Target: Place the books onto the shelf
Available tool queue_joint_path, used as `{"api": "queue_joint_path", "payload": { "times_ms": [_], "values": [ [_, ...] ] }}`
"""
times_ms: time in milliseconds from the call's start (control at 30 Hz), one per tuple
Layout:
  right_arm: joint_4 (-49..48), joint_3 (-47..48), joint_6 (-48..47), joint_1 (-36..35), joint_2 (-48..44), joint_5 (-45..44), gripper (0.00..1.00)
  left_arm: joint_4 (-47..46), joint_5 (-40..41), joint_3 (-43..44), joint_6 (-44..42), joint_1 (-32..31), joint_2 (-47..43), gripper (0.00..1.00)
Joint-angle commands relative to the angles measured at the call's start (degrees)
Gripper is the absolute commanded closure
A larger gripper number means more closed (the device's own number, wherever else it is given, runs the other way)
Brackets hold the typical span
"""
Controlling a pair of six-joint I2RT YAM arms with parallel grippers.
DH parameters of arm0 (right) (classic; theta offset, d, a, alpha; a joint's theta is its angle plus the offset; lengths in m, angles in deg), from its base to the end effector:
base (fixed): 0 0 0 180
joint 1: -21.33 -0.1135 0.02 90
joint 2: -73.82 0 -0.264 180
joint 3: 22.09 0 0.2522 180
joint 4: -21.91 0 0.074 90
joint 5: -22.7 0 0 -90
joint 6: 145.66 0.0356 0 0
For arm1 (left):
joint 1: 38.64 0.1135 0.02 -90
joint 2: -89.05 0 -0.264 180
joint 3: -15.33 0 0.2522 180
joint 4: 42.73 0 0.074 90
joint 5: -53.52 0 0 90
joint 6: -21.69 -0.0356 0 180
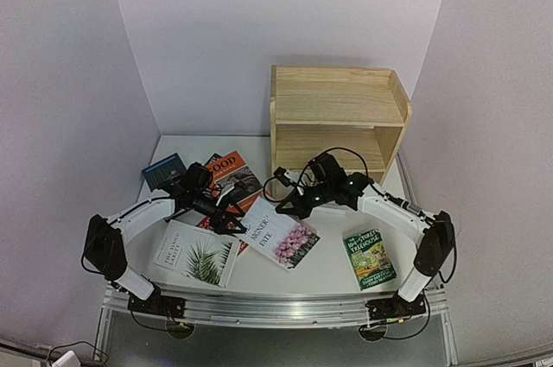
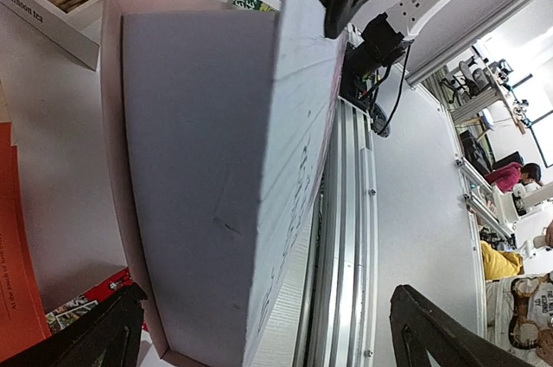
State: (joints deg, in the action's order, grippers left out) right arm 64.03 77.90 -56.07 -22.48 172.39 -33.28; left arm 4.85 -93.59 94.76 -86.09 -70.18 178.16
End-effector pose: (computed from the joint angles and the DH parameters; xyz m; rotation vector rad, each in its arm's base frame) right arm 0.2676 0.2843 0.3133 -1.1848 2.0438 1.0619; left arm 0.2528 -0.1902 0.2566 1.3317 1.9936 -1.3624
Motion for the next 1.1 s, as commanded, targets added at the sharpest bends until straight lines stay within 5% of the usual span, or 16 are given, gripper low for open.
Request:
{"api": "queue_joint_path", "payload": {
  "times_ms": [0,167,300,500,1067],
  "values": [
    [-2.53,3.33,-3.29,-0.64,-0.45,4.17,1.0,-3.32,0.88,3.32,1.28,0.0,0.83,0.02],
    [-2.65,3.98,-4.58,-0.75,-0.19,5.16,1.0,-3.56,-1.84,4.46,3.51,-0.01,1.5,0.1],
    [-2.53,3.77,-4.55,-0.75,0.15,4.14,1.0,-3.75,0.78,5.72,6.34,0.77,1.94,0.02],
    [-2.52,1.8,-4.9,-0.75,-0.49,3.25,1.0,4.68,2.45,7.97,-6.94,2.97,0.83,0.0],
    [-2.51,2.87,-5.39,-0.75,0.04,3.68,1.0,4.61,-4.69,10.05,-11.88,3.54,3.43,0.0]
  ]
}}
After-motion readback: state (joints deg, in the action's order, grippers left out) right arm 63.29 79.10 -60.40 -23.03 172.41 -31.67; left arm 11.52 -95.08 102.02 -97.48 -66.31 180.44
